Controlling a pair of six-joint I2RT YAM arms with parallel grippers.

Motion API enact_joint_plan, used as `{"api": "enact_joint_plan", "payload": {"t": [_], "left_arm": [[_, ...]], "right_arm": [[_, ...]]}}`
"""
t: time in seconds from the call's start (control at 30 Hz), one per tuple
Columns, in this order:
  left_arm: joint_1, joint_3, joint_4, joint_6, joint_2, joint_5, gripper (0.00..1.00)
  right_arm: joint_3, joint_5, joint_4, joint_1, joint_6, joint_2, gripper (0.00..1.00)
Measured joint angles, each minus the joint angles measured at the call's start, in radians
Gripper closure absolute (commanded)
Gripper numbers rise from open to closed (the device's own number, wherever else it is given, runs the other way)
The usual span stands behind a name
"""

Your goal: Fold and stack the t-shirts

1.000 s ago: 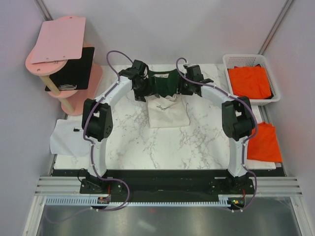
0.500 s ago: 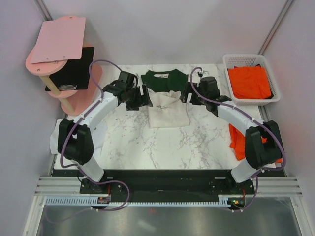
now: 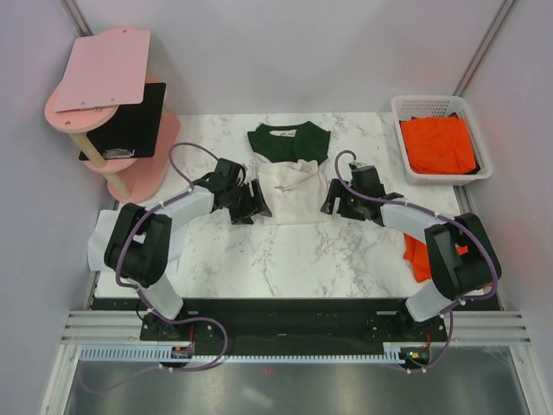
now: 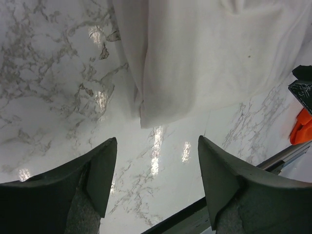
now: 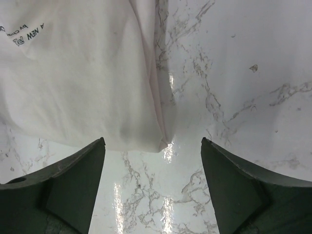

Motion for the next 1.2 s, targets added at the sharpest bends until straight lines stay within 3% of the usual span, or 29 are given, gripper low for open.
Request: {"api": "enact_joint_plan", "payload": {"t": [0.2, 0.3, 0.33, 0.37, 0.43, 0.57, 0.83, 1.2], "left_arm": [[-0.001, -0.013, 0.074, -0.029, 0.05, 0.016, 0.63], [-0.004, -0.021, 0.088, -0.039, 0.073, 0.024, 0.88], [-0.006, -0.024, 0.091, -0.042, 0.08, 0.025, 0.92], [-0.007, -0.026, 0.093, -0.045, 0.084, 0.026, 0.96], [-0.007, -0.029, 0.098, -0.047, 0.087, 0.027, 0.98], [-0.007, -0.035, 0.105, -0.048, 0.087, 0.027, 0.98], [-0.017, -0.097, 0.114, -0.048, 0.046, 0.022, 0.98], [-0.195, -0.254, 0.026, -0.077, -0.275, -0.04, 0.98]], "right_arm": [[-0.037, -0.06, 0.072, 0.0, 0.039, 0.024, 0.33], [-0.062, -0.111, 0.128, 0.0, 0.074, 0.047, 0.58], [-0.077, -0.126, 0.15, 0.001, 0.089, 0.048, 0.72], [-0.093, -0.135, 0.164, 0.002, 0.099, 0.048, 0.78], [-0.132, -0.143, 0.203, 0.005, 0.118, 0.048, 0.89], [-0.192, -0.151, 0.29, 0.006, 0.147, 0.039, 0.97], [-0.266, -0.157, 0.307, 0.02, 0.15, -0.041, 0.99], [-0.337, -0.16, 0.069, 0.111, 0.102, -0.399, 0.99]]}}
